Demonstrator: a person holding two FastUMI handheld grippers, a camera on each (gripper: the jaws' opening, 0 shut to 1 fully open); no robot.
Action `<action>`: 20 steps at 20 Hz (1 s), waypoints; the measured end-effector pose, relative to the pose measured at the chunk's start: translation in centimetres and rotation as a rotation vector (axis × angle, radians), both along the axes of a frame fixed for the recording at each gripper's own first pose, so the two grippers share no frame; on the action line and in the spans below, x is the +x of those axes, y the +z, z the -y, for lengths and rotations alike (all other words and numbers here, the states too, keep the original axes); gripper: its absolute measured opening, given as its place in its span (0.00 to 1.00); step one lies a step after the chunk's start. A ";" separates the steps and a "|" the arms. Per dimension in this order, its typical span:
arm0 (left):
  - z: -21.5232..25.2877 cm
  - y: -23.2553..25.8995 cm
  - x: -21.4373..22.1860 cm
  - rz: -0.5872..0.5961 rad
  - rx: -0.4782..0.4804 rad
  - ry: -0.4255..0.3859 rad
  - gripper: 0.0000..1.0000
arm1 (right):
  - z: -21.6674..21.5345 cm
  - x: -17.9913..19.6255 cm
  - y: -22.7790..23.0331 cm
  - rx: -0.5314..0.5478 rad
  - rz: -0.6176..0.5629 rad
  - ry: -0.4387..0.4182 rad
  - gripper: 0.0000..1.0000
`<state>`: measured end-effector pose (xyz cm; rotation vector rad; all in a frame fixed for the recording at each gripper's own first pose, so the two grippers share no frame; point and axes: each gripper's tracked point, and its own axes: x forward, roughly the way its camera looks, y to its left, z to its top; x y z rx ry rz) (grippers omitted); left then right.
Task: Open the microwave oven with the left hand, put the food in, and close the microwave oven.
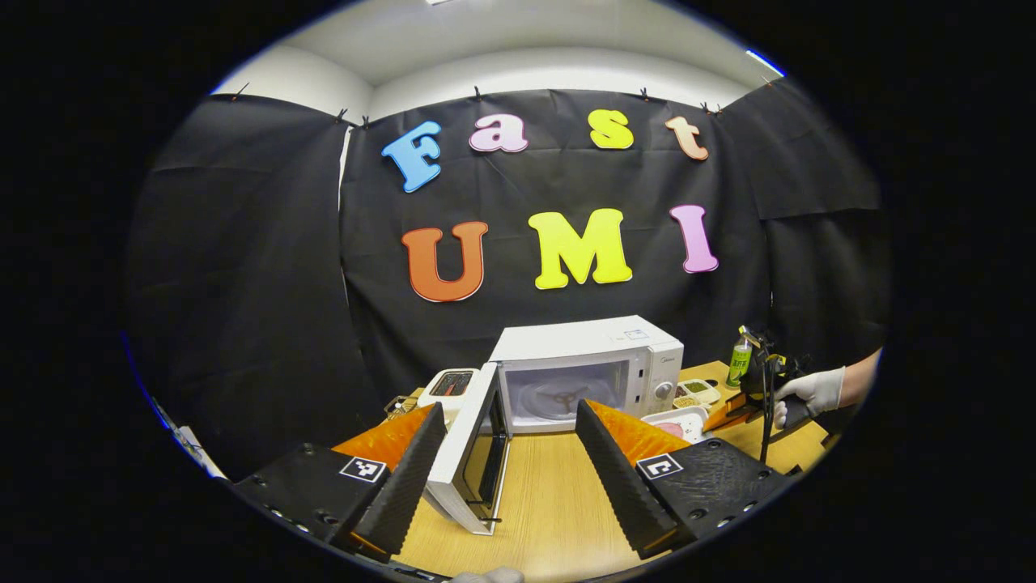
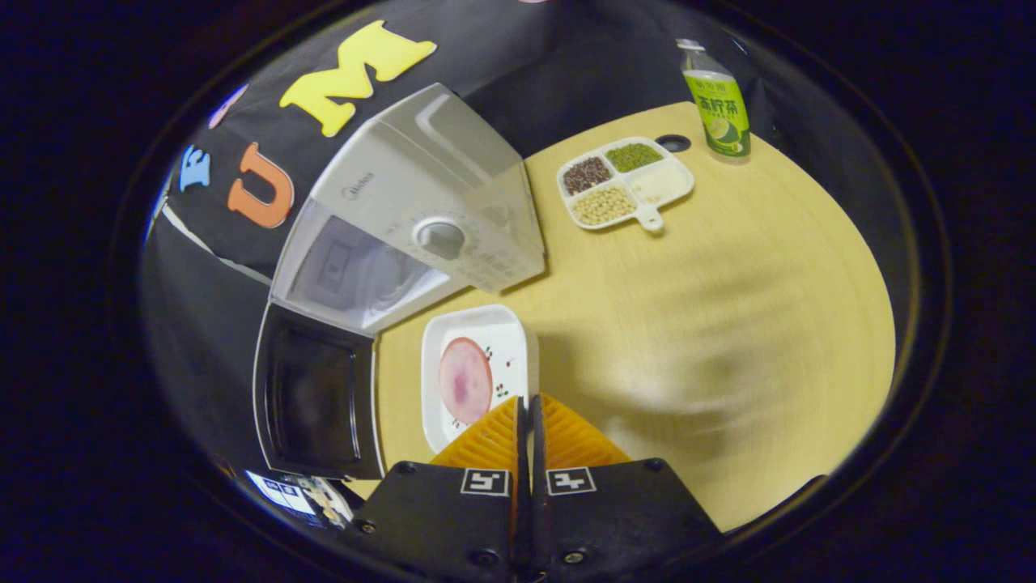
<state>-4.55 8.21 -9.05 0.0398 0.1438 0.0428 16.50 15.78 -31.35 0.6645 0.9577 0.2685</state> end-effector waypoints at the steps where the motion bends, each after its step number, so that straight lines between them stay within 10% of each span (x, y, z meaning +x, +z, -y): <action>1: -0.5 -0.1 -0.2 -0.009 -0.008 -0.001 0.96 | -1.4 0.4 0.7 0.029 0.028 -0.024 0.00; 20: -7.7 -4.3 1.3 -0.101 0.006 0.066 0.96 | -20.4 10.3 3.0 0.386 0.244 -0.679 0.04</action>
